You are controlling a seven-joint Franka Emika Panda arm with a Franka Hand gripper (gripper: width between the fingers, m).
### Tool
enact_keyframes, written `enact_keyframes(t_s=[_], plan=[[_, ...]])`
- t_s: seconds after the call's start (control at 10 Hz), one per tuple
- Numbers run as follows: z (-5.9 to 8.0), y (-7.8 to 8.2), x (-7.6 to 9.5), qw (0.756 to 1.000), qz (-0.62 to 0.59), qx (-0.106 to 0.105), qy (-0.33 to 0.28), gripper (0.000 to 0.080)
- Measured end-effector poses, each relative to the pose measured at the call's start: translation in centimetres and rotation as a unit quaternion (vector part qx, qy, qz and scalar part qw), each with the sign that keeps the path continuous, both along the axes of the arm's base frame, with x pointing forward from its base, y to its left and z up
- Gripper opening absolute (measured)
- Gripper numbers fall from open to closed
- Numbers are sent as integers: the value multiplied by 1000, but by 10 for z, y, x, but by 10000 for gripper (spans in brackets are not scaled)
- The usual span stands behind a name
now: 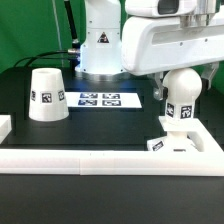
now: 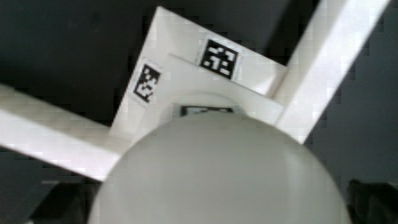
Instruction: Assemble lamp
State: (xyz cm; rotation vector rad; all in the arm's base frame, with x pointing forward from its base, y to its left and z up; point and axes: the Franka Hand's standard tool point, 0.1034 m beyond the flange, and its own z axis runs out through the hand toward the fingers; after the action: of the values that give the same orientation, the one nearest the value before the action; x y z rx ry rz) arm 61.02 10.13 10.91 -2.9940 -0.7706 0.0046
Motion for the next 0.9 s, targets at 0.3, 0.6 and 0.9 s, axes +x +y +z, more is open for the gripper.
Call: enact_keyframes(t_s=[0.3,0.6,0.9], plan=[[1,1,1,997,82,-10,-6,699],[1,-1,1,985,168,-23,-9,699],[1,-2,1,984,177,-23,-9,577]])
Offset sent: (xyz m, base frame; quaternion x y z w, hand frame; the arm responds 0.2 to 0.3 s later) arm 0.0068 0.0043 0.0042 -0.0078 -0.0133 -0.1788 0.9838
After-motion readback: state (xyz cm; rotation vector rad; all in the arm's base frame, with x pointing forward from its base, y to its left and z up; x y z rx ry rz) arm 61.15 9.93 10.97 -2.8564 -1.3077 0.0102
